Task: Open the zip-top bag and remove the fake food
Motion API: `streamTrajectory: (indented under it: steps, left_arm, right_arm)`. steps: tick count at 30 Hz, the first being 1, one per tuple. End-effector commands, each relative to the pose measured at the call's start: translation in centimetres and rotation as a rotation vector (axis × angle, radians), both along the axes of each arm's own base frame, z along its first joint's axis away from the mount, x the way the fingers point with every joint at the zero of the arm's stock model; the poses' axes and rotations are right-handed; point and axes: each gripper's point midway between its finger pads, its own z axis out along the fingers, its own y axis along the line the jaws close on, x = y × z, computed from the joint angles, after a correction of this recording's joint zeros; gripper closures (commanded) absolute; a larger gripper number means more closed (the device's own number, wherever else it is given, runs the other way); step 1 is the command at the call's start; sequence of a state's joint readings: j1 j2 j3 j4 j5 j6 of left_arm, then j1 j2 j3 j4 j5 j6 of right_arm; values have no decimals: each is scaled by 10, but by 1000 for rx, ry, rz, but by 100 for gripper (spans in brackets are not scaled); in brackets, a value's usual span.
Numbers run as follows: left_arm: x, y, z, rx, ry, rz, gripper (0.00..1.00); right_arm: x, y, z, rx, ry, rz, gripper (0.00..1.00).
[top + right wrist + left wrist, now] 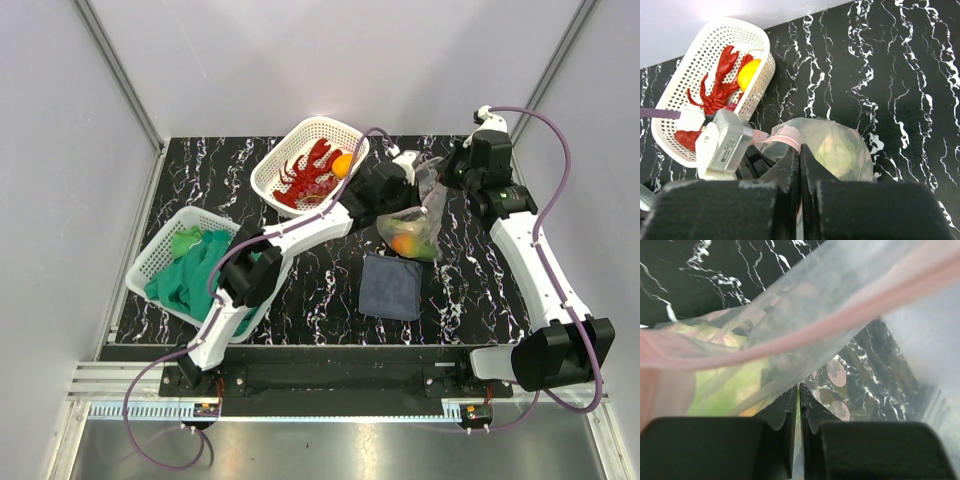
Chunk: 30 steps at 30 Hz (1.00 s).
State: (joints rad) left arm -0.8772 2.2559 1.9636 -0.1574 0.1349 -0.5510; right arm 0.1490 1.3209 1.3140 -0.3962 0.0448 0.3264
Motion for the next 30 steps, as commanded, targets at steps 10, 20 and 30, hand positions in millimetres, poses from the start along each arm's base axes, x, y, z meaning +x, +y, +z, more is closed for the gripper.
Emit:
streamTrajectory:
  steps: [10, 20, 30]
  left_arm:
    - [-1, 12, -56, 82, 179, 119, 68]
    - [-15, 27, -66, 51, 409, 302, 58]
    - [-23, 43, -92, 90, 522, 420, 51]
  right_arm:
    - [-6, -11, -6, -22, 7, -60, 100]
    - [-10, -10, -12, -16, 27, -54, 100]
    - [-16, -14, -15, -39, 36, -66, 100]
